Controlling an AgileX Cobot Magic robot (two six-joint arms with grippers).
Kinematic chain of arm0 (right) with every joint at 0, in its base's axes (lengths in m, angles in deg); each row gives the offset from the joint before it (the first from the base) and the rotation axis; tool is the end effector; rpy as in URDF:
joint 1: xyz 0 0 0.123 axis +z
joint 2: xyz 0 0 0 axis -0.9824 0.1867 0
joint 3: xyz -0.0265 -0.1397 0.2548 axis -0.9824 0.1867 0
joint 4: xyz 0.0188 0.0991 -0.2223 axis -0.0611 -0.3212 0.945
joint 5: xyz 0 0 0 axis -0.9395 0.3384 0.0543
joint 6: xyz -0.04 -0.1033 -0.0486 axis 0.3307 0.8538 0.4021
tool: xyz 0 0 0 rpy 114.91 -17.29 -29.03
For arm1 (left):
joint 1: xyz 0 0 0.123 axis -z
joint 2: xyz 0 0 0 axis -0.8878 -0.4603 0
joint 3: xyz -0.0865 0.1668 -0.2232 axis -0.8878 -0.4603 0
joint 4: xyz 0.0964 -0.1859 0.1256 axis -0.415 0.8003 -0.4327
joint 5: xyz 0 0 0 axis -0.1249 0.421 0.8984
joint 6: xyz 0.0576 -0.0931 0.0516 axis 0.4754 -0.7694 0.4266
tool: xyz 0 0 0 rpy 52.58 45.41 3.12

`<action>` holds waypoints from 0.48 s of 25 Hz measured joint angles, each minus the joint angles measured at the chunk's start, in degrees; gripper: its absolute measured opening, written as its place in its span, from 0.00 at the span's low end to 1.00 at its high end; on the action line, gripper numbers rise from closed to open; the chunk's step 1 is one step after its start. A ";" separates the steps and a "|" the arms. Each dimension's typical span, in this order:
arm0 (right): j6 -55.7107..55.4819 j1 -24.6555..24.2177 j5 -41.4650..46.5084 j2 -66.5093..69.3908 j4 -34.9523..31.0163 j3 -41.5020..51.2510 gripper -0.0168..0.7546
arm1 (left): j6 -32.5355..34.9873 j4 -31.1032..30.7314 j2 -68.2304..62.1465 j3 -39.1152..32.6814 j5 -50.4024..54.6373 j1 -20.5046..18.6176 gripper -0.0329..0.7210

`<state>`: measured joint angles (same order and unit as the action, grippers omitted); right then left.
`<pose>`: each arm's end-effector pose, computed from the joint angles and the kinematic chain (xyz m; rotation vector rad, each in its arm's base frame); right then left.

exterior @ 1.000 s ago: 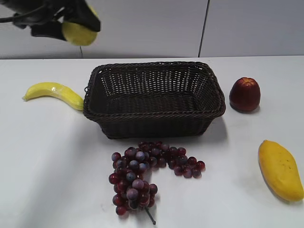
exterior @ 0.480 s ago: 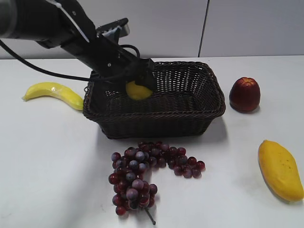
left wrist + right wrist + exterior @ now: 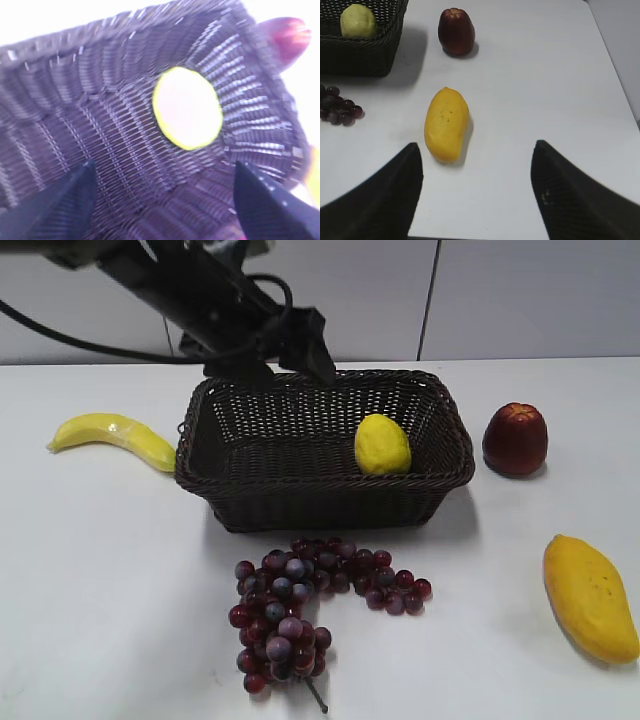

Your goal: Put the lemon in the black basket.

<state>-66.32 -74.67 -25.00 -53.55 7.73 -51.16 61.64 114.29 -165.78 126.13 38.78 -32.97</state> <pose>0.0081 0.0040 0.2604 -0.1058 2.0274 0.0736 0.3607 -0.2510 0.2574 0.6643 2.4602 -0.6709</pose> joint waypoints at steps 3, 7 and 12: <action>0.00 0.00 0.00 0.00 0.00 0.00 0.74 | 0.00 -3.25 6.75 1.34 6.49 -1.13 0.87; 0.00 0.00 0.00 0.00 0.00 0.00 0.74 | -2.89 -8.81 14.94 1.58 17.98 -3.94 0.84; 0.00 0.00 0.00 0.00 0.00 0.00 0.74 | -7.71 -19.63 22.86 1.39 26.36 -8.04 0.83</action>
<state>-66.32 -74.67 -25.00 -53.55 7.73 -51.16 53.93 94.66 -142.93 127.52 65.14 -41.02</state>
